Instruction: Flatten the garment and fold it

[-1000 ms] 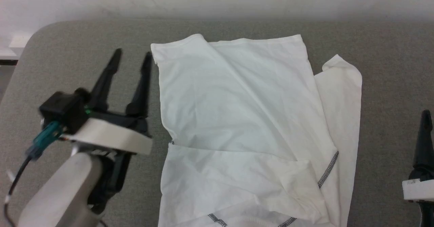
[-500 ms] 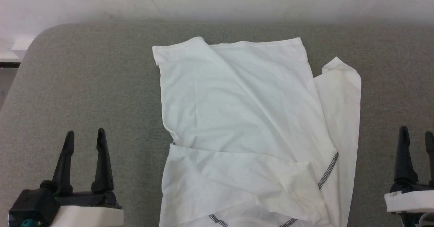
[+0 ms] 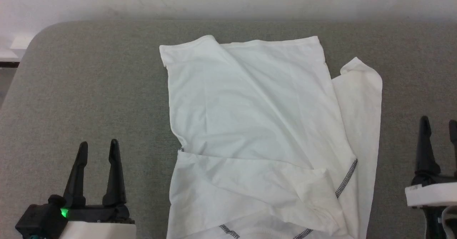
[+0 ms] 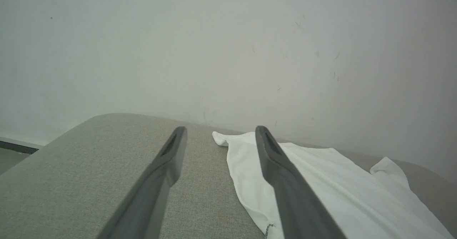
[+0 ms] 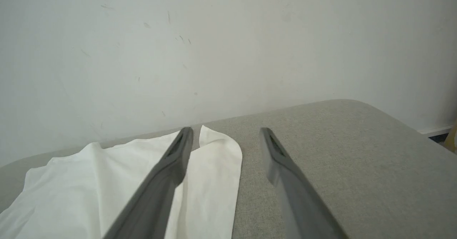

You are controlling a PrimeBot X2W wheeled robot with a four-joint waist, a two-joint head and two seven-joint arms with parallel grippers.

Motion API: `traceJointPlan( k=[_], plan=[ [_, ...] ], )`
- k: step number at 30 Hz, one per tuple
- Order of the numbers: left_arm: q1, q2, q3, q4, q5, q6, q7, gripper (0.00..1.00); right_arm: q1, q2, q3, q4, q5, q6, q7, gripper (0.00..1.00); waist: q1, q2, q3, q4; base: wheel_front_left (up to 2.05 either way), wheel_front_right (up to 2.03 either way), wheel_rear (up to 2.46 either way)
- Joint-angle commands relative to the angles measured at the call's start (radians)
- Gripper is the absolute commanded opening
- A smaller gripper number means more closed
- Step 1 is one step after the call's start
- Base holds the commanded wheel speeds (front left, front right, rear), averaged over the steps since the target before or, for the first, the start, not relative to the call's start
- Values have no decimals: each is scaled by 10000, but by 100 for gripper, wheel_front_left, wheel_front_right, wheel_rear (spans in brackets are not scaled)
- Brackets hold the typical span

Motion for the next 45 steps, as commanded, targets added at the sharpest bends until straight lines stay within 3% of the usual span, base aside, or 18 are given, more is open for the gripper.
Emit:
traceJointPlan(
  k=[1, 12, 19, 29, 36, 44, 45],
  plan=[
    [-121, -82, 82, 17, 87, -90, -47, 100, -287, 18, 5, -134, -103, -9, 91, 100, 0, -1, 132, -53, 0, 0, 0],
    [-807, -474, 363, -99, 350, -685, -47, 100, -3741, -26, 233, -1263, -858, -9, 3438, 100, 0, -1, 1419, -104, 0, 0, 0],
    [-1398, -521, 255, -25, 312, -819, -47, 100, -5912, -1113, 104, -286, -886, -9, 5530, 100, 0, -1, 2385, 123, 0, 0, 0],
    [-2009, -357, -35, 145, 149, -857, -47, 100, -6710, -1881, -145, 1104, -410, -9, 8772, 100, 0, -1, 3344, 375, 0, 0, 0],
    [-2354, -186, -292, 151, 11, -859, -47, 100, -6744, -2243, 8, 1369, -274, -9, 9433, 100, 0, -1, 3792, 489, 0, 0, 0],
    [-2720, -95, -461, 202, -103, -860, -47, 100, -6869, -2236, 181, 1618, -334, -9, 9208, 100, 0, -1, 4175, 668, 0, 0, 0],
    [-2744, -95, -465, 222, -110, -860, -47, 100, -6878, -2213, 190, 1661, -328, -9, 9183, 77, 0, -1, 4195, 677, 0, 0, 0]
  ],
)
